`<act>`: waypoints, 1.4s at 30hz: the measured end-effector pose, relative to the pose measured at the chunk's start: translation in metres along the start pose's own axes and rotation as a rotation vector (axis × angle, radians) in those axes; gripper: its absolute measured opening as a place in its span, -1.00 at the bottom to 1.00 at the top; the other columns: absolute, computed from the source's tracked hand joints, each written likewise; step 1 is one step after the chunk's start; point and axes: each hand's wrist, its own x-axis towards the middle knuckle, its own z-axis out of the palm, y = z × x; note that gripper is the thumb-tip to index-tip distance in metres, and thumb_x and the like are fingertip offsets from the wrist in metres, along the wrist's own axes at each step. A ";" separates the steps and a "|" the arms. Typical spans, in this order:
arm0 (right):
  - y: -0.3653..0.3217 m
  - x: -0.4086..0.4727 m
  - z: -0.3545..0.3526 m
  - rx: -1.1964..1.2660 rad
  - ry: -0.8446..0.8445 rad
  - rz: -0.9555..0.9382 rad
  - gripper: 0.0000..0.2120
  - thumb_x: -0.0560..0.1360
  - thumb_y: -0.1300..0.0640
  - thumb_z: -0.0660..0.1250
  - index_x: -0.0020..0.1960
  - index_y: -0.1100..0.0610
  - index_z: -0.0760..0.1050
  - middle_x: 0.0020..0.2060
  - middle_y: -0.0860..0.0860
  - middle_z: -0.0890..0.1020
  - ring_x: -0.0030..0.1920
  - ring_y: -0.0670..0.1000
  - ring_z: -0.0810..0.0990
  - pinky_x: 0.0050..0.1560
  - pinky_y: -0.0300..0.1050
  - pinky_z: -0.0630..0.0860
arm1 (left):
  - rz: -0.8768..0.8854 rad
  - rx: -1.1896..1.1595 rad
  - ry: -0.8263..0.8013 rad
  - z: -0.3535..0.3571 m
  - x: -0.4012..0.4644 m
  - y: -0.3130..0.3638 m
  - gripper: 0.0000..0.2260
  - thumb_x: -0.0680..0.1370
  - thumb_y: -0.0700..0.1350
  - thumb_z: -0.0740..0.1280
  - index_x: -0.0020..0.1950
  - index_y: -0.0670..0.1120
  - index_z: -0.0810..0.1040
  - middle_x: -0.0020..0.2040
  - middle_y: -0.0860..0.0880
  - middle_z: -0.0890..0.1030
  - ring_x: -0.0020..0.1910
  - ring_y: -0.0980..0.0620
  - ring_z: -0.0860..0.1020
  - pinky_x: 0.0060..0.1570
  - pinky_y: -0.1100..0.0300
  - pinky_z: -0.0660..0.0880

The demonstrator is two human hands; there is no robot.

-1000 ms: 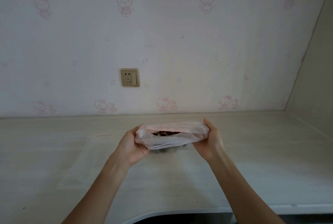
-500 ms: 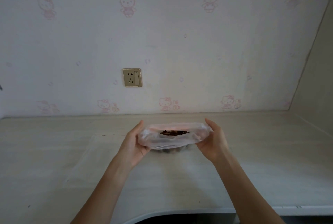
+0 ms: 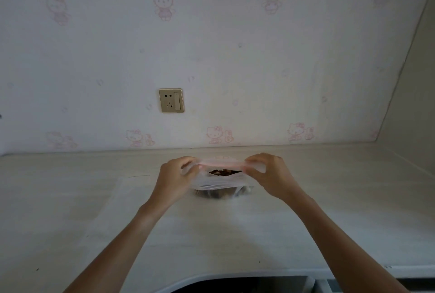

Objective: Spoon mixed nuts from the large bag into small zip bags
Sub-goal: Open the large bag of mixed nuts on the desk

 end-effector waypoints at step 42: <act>-0.016 0.012 0.011 0.240 -0.093 0.666 -0.58 0.57 -0.06 0.42 -0.01 0.35 0.59 -0.29 0.19 0.73 -0.49 0.04 0.63 -0.50 -0.22 0.46 | -0.739 -0.314 -0.154 -0.003 0.018 -0.008 -0.73 0.61 0.03 0.35 -0.02 -0.17 0.67 -0.25 -0.05 0.74 -0.36 0.03 0.68 -0.36 0.25 0.45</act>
